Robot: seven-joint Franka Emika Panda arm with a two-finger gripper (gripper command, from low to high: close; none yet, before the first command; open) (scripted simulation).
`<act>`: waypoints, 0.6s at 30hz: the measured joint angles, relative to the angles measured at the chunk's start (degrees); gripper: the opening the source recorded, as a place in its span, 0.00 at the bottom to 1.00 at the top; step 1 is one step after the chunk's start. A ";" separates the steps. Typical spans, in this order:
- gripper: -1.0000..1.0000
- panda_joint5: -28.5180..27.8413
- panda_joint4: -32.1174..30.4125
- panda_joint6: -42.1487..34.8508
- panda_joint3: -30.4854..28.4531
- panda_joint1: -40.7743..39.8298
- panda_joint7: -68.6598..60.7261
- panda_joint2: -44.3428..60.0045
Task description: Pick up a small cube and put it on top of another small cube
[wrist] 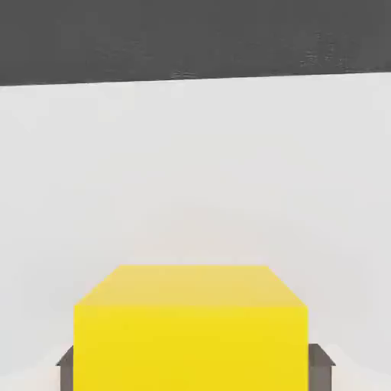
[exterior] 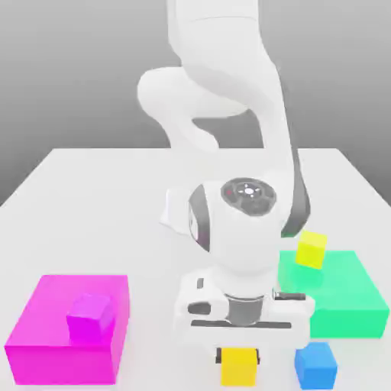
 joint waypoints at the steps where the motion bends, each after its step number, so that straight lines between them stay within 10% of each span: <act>1: 0.00 -0.17 0.10 0.43 -0.15 0.12 0.12 0.56; 18: 0.00 9.18 -12.70 -19.24 9.59 10.56 -25.19 -32.07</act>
